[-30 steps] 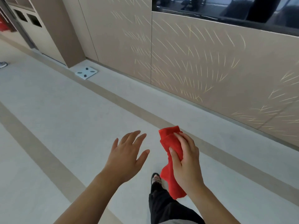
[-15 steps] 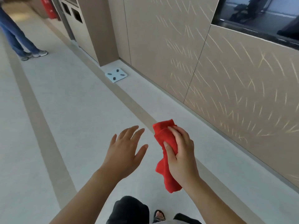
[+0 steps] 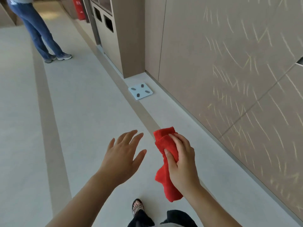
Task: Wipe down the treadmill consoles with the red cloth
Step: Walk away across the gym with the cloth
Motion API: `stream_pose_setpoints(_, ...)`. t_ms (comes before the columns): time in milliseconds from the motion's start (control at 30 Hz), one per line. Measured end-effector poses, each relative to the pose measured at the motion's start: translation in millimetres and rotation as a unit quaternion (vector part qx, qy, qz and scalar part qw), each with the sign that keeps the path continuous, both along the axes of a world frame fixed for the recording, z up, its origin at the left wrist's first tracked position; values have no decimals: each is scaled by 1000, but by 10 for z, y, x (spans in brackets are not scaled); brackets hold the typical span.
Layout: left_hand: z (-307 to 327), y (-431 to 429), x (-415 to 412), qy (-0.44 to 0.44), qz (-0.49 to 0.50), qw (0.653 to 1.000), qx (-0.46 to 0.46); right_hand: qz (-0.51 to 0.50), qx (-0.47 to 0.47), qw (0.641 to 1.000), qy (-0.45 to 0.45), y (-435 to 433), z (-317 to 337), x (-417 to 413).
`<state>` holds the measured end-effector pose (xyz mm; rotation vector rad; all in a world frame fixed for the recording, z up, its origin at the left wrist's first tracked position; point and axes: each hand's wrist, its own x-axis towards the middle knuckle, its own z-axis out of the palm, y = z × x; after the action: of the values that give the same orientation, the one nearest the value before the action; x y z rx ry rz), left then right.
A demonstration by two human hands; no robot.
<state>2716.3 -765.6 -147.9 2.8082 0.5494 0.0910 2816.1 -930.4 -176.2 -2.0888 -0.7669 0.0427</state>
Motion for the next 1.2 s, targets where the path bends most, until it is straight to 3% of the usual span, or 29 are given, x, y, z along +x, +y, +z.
stream_pose_setpoints(333,-48,1884,933,20,47,999,-18,19,-2,1000,18,2059,-136,1166)
stream_pose_setpoints(533,-253,3150,2099,36,25,999,-26,6,-10,1000,27,3341,-325,2316)
stream_pose_setpoints(733,39,4642,3207,14,27,999,-16,44,-19,999,-11,4865,-136,3401)
stream_pose_setpoints(1000,-120,6412,3845,-30,107,992,-58,121,-36,992,-13,6845,-144,4136)
stream_pose_setpoints(1200,-206,8131,4422,-29,95,994,-52,102,-48,994,-2,8428,-273,4714)
